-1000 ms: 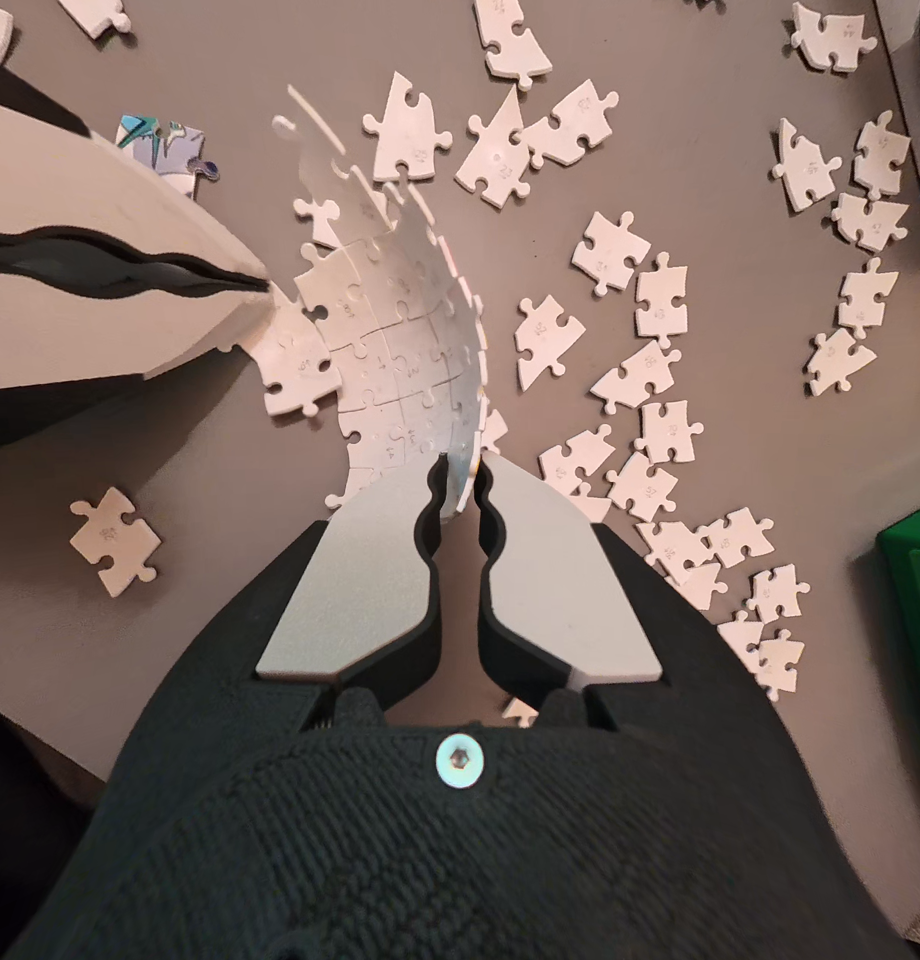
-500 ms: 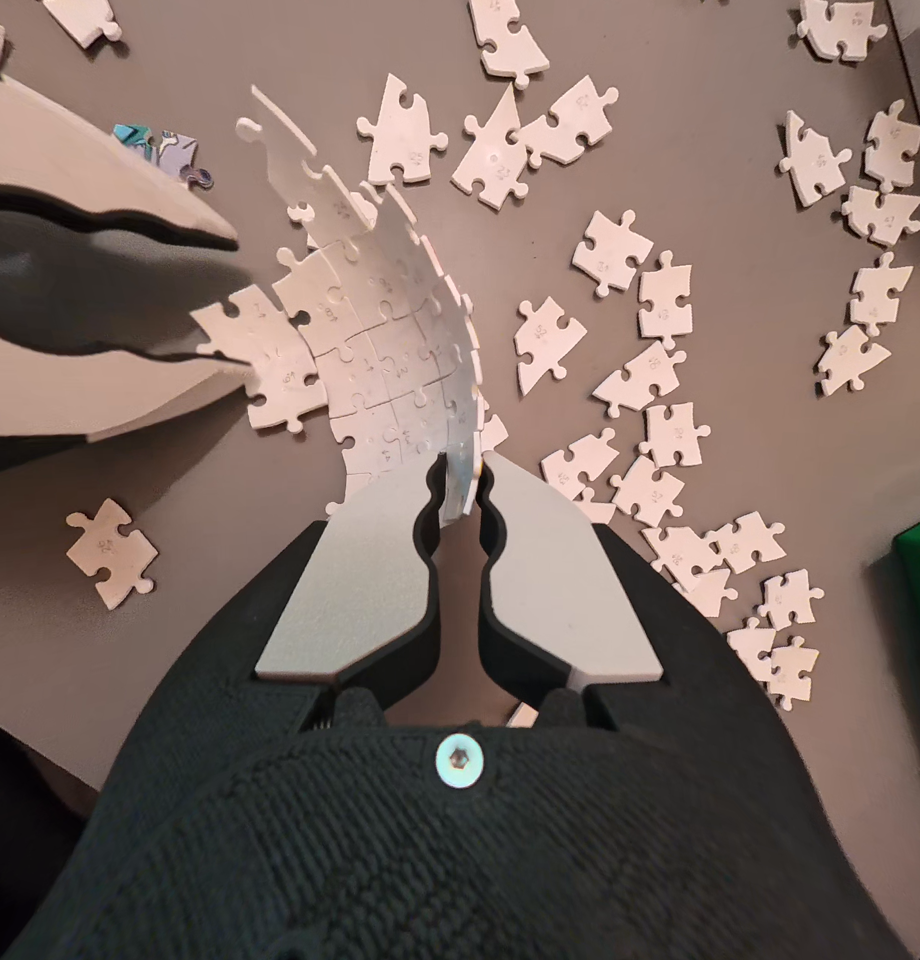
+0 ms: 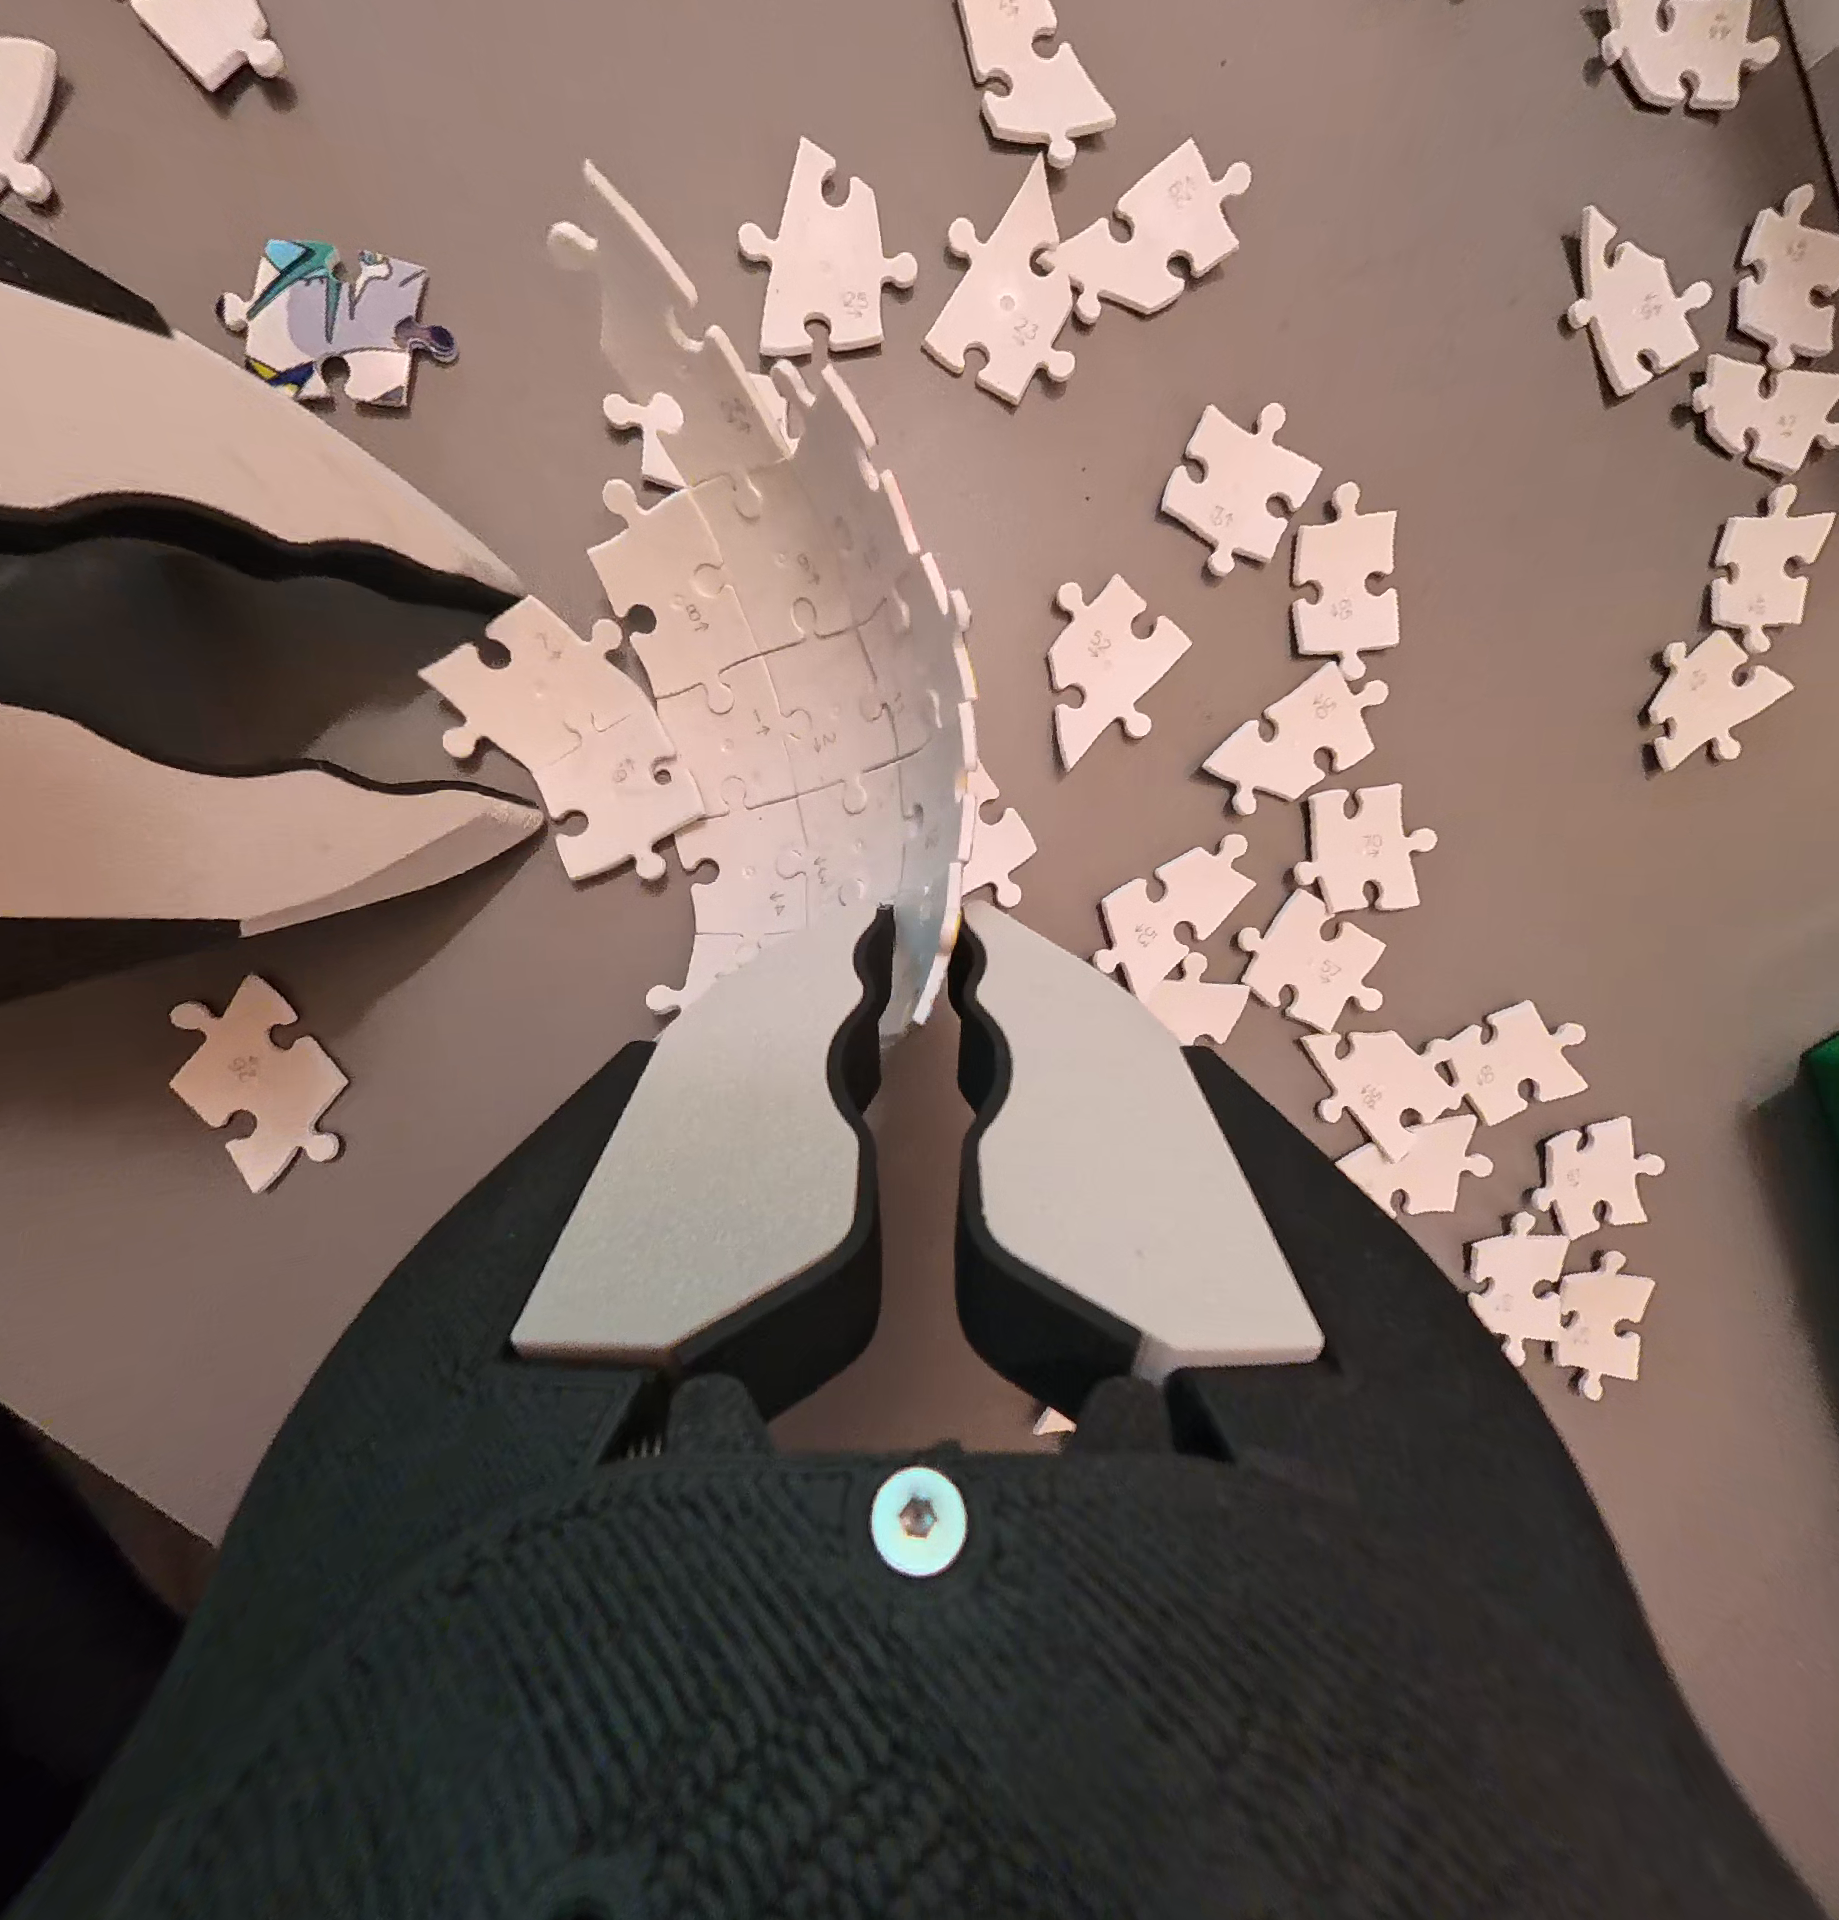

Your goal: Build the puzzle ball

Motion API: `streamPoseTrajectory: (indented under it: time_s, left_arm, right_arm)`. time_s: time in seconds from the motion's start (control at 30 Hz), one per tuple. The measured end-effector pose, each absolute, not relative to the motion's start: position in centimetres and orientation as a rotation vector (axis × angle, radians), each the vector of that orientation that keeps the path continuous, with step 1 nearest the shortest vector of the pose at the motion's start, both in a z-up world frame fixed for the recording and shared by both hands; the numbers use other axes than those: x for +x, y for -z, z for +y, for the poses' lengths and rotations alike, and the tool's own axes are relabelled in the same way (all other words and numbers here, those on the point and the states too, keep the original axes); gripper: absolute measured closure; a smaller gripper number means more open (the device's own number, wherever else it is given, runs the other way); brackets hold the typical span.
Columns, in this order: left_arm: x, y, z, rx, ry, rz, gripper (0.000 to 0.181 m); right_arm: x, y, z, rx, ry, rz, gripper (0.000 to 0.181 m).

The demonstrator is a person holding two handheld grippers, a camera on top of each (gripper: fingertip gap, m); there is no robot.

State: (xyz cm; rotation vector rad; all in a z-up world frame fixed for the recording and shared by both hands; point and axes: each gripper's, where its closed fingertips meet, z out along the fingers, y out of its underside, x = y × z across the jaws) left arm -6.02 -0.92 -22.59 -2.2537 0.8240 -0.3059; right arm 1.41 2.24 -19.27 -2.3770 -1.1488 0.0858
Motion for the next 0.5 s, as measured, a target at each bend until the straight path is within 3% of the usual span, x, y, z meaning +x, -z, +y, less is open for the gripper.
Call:
streamPoseTrajectory:
  time_s: [0.5]
  left_arm:
    - [-6.7,22.1,0.1,-2.128,0.165,0.998,0.149]
  right_arm:
    - [1.4,19.2,2.4,-2.371,-0.065,-1.157,0.171]
